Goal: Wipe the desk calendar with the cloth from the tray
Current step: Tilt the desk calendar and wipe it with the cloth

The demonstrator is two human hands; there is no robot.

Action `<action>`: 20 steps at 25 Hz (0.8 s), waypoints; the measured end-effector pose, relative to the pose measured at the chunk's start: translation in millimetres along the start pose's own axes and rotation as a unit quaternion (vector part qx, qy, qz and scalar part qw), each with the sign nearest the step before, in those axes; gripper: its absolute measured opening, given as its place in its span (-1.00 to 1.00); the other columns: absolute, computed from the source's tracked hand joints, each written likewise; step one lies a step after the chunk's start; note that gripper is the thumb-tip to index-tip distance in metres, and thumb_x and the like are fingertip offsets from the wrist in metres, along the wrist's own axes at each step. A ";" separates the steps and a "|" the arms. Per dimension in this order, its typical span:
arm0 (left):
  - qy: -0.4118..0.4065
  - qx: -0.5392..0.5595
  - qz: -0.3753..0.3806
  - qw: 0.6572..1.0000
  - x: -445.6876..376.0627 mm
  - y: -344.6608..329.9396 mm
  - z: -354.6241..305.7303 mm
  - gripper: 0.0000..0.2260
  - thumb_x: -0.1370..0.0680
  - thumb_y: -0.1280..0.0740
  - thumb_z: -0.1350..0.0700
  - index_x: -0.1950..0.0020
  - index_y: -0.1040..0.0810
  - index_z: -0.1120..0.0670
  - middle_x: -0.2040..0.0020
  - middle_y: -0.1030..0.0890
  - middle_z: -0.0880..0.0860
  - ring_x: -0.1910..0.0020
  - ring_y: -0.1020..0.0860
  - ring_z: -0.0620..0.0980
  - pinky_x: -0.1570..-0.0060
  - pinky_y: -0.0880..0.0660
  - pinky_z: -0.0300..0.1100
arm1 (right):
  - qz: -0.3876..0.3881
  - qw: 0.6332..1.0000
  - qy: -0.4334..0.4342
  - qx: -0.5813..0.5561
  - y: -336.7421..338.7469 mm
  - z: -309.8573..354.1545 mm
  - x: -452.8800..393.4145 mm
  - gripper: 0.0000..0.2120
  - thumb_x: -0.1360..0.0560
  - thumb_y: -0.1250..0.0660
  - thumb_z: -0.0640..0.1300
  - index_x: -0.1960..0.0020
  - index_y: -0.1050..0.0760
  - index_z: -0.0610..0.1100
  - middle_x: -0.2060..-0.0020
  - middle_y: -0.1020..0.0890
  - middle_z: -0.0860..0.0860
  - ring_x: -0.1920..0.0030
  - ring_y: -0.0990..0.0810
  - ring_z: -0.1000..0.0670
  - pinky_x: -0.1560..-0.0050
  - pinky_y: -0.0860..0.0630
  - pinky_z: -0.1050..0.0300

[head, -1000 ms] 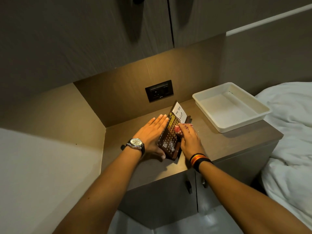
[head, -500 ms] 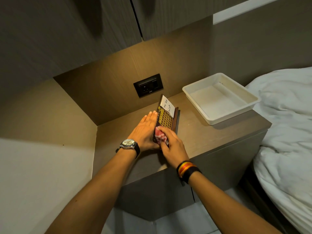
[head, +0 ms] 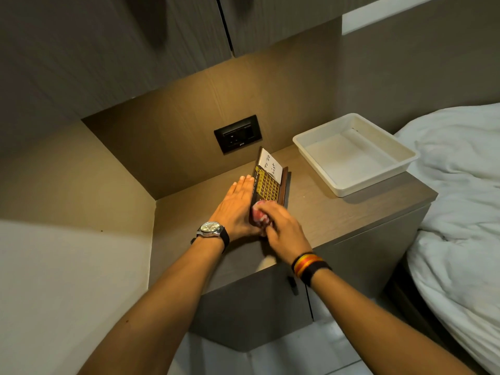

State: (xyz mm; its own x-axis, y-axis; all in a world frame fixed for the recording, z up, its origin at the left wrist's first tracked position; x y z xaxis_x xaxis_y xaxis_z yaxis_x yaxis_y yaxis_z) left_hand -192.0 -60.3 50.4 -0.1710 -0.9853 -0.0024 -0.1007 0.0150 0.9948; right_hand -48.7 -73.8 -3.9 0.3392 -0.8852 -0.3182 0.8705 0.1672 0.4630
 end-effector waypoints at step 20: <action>0.013 0.039 -0.027 0.999 -7.2 -5.5 -10.2 0.27 -0.27 -0.63 -0.20 -0.65 0.16 0.17 -0.67 0.07 0.21 -0.65 0.16 0.10 -0.58 0.21 -0.04 | -0.015 0.998 -0.064 0.011 5.0 -14.9 -13.8 -0.45 -0.56 -0.27 -0.27 -0.48 -0.34 0.10 -0.42 -0.47 0.03 -0.43 -0.43 -0.04 -0.41 -0.50 -0.14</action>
State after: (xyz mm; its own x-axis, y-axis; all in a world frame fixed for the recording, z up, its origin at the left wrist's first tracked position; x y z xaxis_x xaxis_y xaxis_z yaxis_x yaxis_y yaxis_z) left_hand -180.2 -55.1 46.0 -0.1370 -0.9892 -0.0525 -0.1847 -0.0265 0.9824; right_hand -43.7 -54.3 -9.6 0.2640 -0.9379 -0.2251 0.8707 0.1314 0.4739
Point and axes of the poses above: each hand's wrist, its own x-axis away from the middle knuckle, its own y-axis out of the back of the hand, z = x × y, the point moved 5 cm from there along -x, towards the middle knuckle
